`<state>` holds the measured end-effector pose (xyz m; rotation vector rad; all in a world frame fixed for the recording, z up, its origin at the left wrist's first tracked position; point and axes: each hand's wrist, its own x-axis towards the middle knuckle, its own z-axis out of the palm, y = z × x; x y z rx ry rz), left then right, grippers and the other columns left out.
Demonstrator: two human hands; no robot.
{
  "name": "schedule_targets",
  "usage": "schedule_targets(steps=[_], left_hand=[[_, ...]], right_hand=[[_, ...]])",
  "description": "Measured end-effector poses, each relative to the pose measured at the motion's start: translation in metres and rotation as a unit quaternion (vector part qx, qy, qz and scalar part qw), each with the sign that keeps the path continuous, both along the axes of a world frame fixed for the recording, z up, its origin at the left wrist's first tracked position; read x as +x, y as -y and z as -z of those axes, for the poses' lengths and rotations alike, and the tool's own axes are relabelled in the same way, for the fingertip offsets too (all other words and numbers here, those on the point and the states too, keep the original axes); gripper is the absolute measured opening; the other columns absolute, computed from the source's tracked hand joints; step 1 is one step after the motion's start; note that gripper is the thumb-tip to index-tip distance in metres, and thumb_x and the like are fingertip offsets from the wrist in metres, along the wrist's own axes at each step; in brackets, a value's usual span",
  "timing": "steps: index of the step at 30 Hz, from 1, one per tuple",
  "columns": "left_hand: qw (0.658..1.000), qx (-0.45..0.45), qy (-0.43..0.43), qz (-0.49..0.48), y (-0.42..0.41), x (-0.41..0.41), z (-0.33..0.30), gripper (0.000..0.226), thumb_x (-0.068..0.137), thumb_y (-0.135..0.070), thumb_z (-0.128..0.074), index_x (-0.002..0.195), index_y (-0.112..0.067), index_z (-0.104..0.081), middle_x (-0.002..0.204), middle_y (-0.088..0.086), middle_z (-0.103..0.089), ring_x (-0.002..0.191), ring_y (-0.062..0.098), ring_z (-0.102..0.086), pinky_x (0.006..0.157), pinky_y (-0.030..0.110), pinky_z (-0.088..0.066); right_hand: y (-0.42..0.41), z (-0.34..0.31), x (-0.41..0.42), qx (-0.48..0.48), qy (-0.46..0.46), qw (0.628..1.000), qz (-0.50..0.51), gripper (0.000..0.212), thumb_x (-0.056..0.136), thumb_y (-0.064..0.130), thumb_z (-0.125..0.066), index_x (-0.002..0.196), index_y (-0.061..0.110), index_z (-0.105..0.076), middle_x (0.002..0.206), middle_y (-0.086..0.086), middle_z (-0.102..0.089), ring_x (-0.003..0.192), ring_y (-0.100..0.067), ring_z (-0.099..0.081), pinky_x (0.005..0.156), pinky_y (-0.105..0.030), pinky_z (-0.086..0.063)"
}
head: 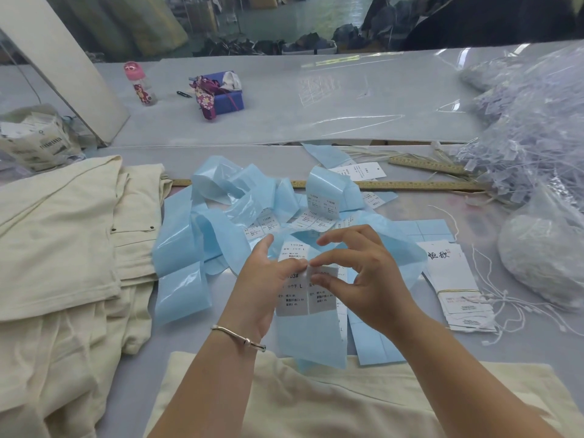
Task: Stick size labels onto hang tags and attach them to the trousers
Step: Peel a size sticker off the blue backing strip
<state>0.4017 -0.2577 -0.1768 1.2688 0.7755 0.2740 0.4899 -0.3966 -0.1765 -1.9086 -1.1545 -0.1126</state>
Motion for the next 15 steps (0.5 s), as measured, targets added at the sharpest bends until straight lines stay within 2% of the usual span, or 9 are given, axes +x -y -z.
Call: schedule_targets(steps=[7, 11, 13, 15], left_hand=[[0.999, -0.037, -0.006, -0.009, -0.001, 0.003, 0.005, 0.08, 0.08, -0.005, -0.072, 0.148, -0.024, -0.034, 0.113, 0.006, -0.068, 0.095, 0.023, -0.07, 0.076, 0.036, -0.057], [0.999, -0.022, -0.013, -0.034, -0.007, 0.007, 0.008, 0.079, 0.081, -0.006, -0.072, 0.149, -0.023, -0.034, 0.127, 0.009, -0.061, 0.099, 0.024, -0.068, 0.087, 0.042, -0.056], [0.998, 0.001, -0.021, -0.056, -0.012, 0.01, 0.01, 0.076, 0.081, -0.009, -0.072, 0.147, -0.023, -0.037, 0.13, 0.009, -0.059, 0.099, 0.023, -0.067, 0.084, 0.038, -0.056], [0.994, 0.021, -0.01, -0.103, -0.021, 0.012, 0.01, 0.072, 0.082, -0.01, -0.072, 0.145, -0.023, -0.04, 0.124, 0.007, -0.061, 0.092, 0.016, -0.067, 0.072, 0.03, -0.054]], right_hand=[[0.0, 0.001, -0.004, 0.02, 0.035, 0.999, 0.0, 0.004, 0.076, 0.017, -0.082, 0.077, 0.018, -0.078, 0.102, 0.001, -0.068, 0.101, -0.022, -0.054, 0.073, -0.036, -0.052], [0.002, -0.005, -0.01, 0.032, 0.041, 0.999, -0.01, 0.005, 0.077, 0.013, -0.08, 0.076, 0.017, -0.078, 0.101, 0.0, -0.068, 0.099, -0.024, -0.055, 0.078, -0.025, -0.047], [0.008, -0.008, -0.015, 0.038, -0.002, 0.999, -0.028, 0.006, 0.075, 0.014, -0.08, 0.075, 0.018, -0.076, 0.104, 0.004, -0.068, 0.103, -0.021, -0.055, 0.083, -0.026, -0.045], [0.019, -0.009, -0.02, 0.063, -0.113, 0.99, -0.062, 0.007, 0.073, 0.013, -0.077, 0.076, 0.019, -0.074, 0.107, 0.007, -0.069, 0.11, -0.019, -0.057, 0.09, -0.027, -0.044]])
